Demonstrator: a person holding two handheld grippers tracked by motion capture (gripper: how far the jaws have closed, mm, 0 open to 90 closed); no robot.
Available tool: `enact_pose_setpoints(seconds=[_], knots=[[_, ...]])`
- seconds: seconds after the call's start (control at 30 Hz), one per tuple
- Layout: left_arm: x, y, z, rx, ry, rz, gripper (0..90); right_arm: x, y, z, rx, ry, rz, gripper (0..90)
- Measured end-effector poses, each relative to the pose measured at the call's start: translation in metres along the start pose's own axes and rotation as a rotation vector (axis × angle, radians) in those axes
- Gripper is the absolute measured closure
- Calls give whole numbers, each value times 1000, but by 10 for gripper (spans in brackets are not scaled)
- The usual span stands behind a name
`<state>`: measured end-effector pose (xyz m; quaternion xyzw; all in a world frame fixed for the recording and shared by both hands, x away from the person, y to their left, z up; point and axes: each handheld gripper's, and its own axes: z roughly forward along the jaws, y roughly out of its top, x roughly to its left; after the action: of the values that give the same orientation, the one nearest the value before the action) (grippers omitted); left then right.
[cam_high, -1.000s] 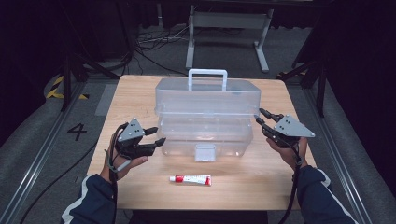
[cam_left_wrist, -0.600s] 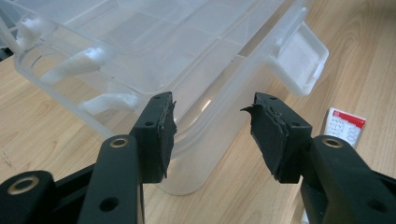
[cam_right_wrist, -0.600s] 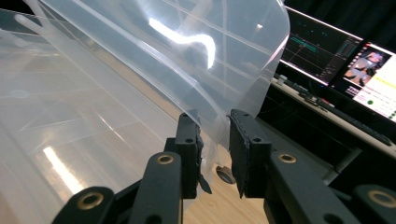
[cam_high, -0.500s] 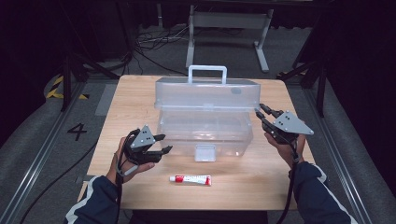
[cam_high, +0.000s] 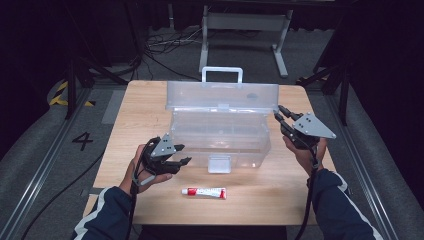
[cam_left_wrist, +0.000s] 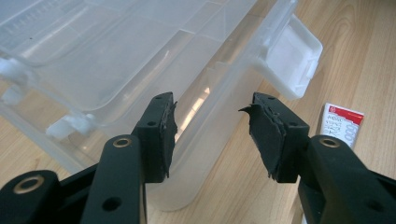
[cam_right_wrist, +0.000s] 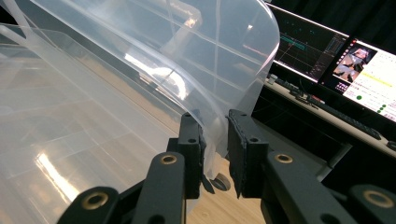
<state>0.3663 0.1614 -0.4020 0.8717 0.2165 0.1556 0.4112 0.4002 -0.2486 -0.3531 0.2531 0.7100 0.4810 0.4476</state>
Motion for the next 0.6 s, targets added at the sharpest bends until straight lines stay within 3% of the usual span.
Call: enact_pose_setpoints(seconds=[0.17, 0.27, 0.37, 0.47, 0.53, 0.6], knots=[[1, 5, 5, 17, -7, -3, 529, -3, 4, 4, -1, -13, 26, 766], [0, 10, 9, 31, -19, 21, 533, -4, 5, 6, -5, -20, 43, 768], [1, 12, 14, 54, -43, 41, 545, -5, 6, 8, -12, -26, 58, 769], [4, 13, 15, 52, -60, 32, 559, -6, 7, 9, -15, -22, 67, 769], [9, 14, 17, 50, -95, 45, 583, -8, 8, 12, -21, -20, 77, 770], [10, 15, 19, 70, -96, 51, 598, -9, 8, 13, -22, -22, 81, 770]])
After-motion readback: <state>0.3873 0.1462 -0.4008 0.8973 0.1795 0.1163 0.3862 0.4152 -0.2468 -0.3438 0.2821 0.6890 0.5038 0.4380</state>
